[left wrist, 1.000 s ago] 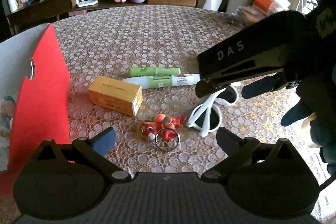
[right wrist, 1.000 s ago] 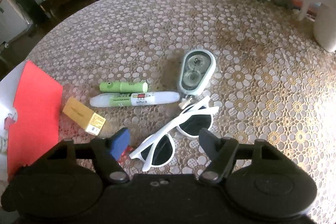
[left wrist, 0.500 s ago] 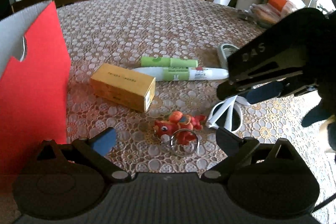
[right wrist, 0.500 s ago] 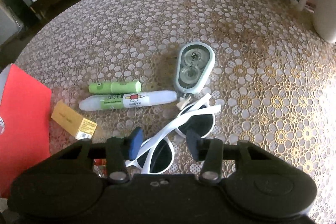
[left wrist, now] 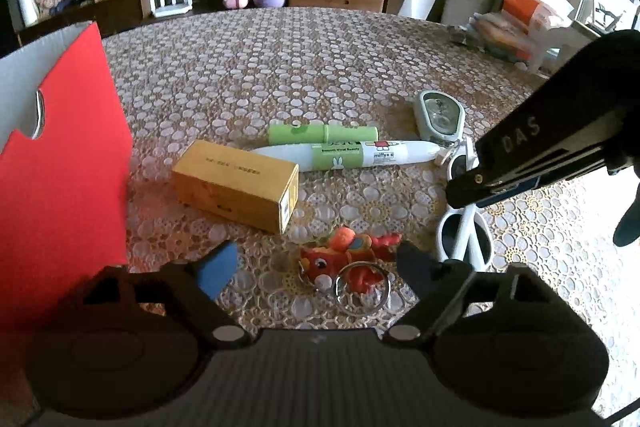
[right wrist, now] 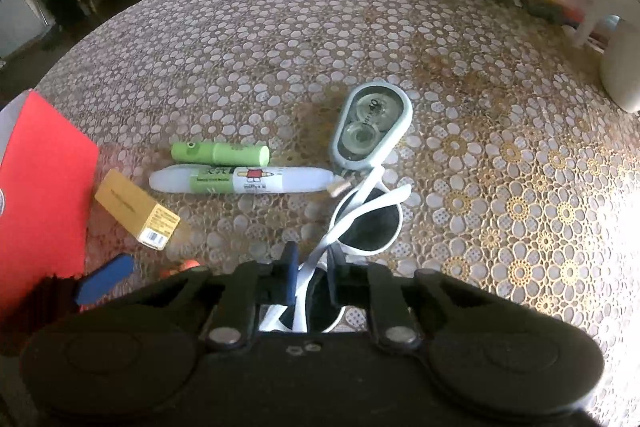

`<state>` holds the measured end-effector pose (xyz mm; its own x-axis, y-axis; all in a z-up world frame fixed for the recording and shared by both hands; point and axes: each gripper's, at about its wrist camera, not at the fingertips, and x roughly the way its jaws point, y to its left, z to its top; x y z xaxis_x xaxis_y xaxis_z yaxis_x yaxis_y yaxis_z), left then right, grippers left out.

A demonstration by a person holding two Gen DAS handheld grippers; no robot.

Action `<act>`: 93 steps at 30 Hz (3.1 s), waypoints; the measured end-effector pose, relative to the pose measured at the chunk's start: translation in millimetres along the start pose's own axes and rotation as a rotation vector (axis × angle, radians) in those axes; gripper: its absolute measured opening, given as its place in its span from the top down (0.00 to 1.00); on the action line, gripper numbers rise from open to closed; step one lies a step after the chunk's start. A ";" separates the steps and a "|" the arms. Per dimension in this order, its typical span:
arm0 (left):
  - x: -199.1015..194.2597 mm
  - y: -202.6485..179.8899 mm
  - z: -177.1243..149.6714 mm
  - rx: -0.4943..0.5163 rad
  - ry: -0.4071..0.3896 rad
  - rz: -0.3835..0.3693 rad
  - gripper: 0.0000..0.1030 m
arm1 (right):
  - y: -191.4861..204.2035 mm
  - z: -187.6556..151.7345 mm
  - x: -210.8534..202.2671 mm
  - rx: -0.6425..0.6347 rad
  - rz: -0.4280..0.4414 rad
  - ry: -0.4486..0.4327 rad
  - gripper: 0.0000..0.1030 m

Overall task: Organize rigid objects
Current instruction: 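Grasp the red toy keychain with the left gripper while the right gripper grasps the white sunglasses, then carry the keychain and sunglasses into the red box and open both grippers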

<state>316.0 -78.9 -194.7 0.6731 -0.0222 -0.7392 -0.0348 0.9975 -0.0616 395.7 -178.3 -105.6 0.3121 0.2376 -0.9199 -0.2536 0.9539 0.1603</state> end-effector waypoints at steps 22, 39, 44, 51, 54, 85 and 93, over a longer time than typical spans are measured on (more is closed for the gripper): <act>-28.9 -9.4 -2.9 0.032 0.017 -0.051 0.51 | -13.6 -25.1 -37.3 0.050 0.072 -0.052 0.94; -119.4 7.7 9.7 0.001 -0.022 -0.135 0.51 | 18.3 -52.6 -118.3 0.009 0.135 -0.139 0.94; -148.1 30.6 15.1 -0.022 -0.039 -0.122 0.51 | 48.5 -56.9 -143.0 -0.031 0.183 -0.170 0.94; -186.0 72.8 19.7 -0.047 -0.074 -0.098 0.51 | 101.7 -54.8 -162.9 -0.100 0.235 -0.200 0.94; -197.8 92.7 21.8 -0.052 -0.087 -0.079 0.51 | 121.2 -51.7 -163.8 -0.119 0.254 -0.205 0.94; -133.2 231.2 14.9 -0.009 0.122 0.060 0.51 | 261.8 5.2 -35.2 -0.277 0.246 -0.073 0.94; -110.4 228.3 13.2 0.017 0.176 0.054 0.51 | 269.6 4.6 -4.7 -0.300 0.239 -0.028 0.94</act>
<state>243.5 152.2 -118.2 0.5305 0.0210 -0.8474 -0.0535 0.9985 -0.0087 330.1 78.6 -56.4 0.2358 0.4554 -0.8585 -0.5777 0.7760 0.2530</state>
